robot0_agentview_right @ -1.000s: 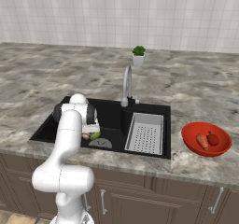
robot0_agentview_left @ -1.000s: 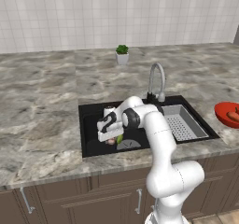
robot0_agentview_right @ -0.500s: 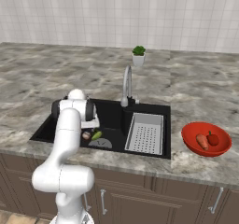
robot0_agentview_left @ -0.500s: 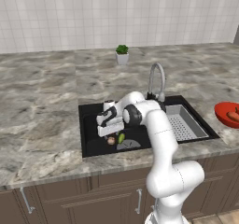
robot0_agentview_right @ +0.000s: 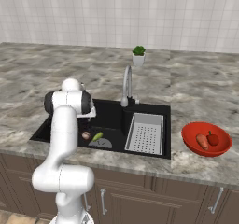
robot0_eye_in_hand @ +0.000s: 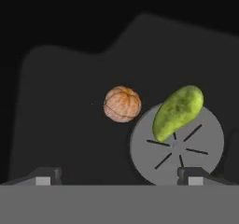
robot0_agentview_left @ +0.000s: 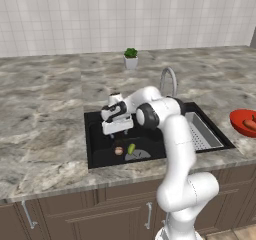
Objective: There is a mixed pile of frozen fruits and vegetables on the counter. Locate all the frozen vegetables and place the items in a bowl on the counter. Take all the frozen fruits and defrost them in a running sink.
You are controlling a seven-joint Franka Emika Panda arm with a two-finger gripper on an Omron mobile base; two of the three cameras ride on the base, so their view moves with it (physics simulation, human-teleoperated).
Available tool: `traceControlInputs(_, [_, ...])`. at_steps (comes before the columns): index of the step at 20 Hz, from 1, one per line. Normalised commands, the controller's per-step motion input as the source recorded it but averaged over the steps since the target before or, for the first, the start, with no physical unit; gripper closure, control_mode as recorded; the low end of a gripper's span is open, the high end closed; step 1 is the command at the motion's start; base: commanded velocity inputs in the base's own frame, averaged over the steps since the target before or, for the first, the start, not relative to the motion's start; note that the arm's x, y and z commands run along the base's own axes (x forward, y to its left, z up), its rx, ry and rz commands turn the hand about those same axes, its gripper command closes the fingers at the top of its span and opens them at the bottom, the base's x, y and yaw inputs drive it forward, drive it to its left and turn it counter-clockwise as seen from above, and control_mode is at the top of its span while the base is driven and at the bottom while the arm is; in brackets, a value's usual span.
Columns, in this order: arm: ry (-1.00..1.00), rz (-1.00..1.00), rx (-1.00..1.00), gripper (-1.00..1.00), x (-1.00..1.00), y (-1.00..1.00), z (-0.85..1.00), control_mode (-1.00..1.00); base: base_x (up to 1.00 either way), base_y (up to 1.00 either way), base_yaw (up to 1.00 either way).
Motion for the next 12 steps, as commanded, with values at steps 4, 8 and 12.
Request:
traceControlInputs(4, [0.0, -0.1, -0.01, -1.0, -0.4, 0.01, 0.88, -1.0, 0.0, 0.0, 0.0])
traceControlInputs(8, [0.0, -0.11, 0.0, -1.0, -0.49, -0.01, 0.8, -1.0, 0.0, 0.0, 0.0])
traceControlInputs(12, [0.0, -0.15, 0.03, -1.0, -0.61, -0.22, 0.63, -1.0, 0.0, 0.0, 0.0])
